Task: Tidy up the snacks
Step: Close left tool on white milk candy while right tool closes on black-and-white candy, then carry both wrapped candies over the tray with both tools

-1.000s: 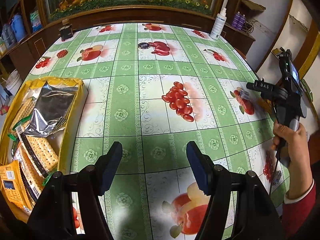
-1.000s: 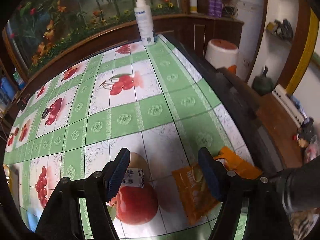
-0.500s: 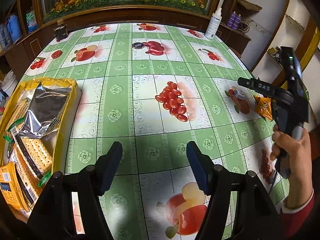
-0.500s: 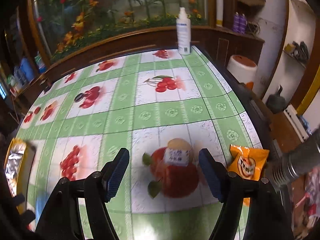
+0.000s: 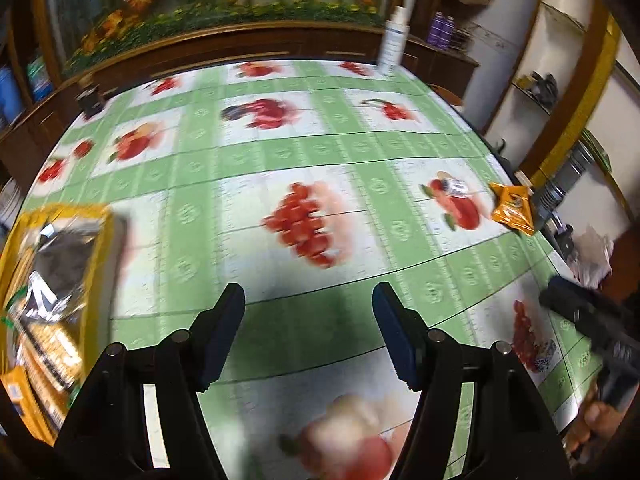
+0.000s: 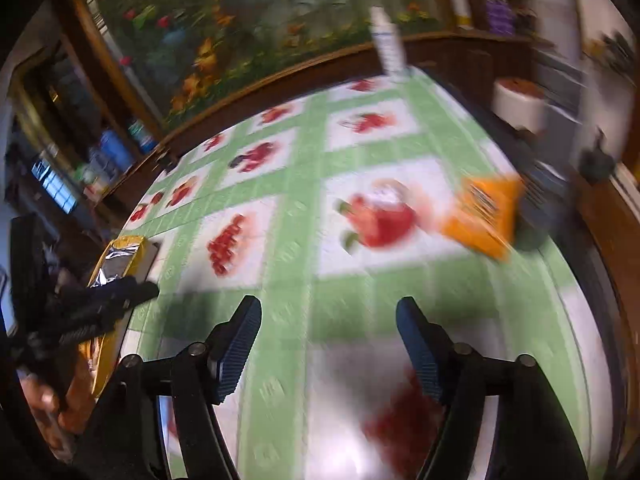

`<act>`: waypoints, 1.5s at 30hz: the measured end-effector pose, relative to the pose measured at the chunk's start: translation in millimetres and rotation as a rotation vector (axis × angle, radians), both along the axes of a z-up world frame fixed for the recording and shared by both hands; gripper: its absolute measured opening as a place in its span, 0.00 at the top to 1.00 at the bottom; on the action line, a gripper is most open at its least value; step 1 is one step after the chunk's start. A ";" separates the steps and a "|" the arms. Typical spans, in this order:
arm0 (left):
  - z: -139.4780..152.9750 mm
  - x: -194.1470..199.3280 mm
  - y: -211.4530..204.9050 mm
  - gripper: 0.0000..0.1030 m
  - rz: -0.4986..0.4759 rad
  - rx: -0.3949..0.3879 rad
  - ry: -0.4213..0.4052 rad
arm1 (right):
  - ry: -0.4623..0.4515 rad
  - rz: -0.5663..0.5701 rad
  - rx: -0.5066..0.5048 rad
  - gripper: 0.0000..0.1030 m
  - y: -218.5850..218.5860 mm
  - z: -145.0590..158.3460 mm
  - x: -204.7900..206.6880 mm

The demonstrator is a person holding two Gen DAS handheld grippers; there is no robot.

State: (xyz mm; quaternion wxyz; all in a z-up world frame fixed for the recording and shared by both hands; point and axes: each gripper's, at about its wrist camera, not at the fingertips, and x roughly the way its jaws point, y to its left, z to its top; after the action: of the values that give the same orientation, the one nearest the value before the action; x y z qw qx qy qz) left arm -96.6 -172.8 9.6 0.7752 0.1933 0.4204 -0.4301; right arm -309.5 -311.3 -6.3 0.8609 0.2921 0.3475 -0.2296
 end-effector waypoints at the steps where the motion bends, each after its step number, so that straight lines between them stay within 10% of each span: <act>1: -1.0 -8.4 -11.5 0.37 -0.037 0.003 -0.019 | 0.021 -0.012 0.006 0.29 3.0 -3.1 -15.5; 14: -22.9 -63.1 -133.0 0.37 -0.392 0.028 -0.156 | 0.132 0.015 -0.063 0.28 25.7 -33.7 -76.1; 26: -48.8 -62.9 -205.2 0.37 -0.271 0.061 -0.050 | 0.166 0.035 -0.134 0.27 46.9 -43.6 -74.6; 32: -53.1 -61.4 -209.8 0.71 -0.226 0.048 -0.051 | 0.147 0.043 -0.143 0.29 45.1 -42.9 -73.9; 45: -51.7 -39.1 -173.9 0.72 -0.190 0.010 -0.010 | 0.142 0.024 -0.136 0.64 34.5 -43.6 -85.5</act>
State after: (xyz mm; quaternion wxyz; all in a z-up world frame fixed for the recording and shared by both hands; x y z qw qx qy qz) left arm -135.8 -346.7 -42.1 0.7319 0.2382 0.3984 -0.4988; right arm -395.0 -276.8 -49.9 0.8545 0.2119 0.3949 -0.2626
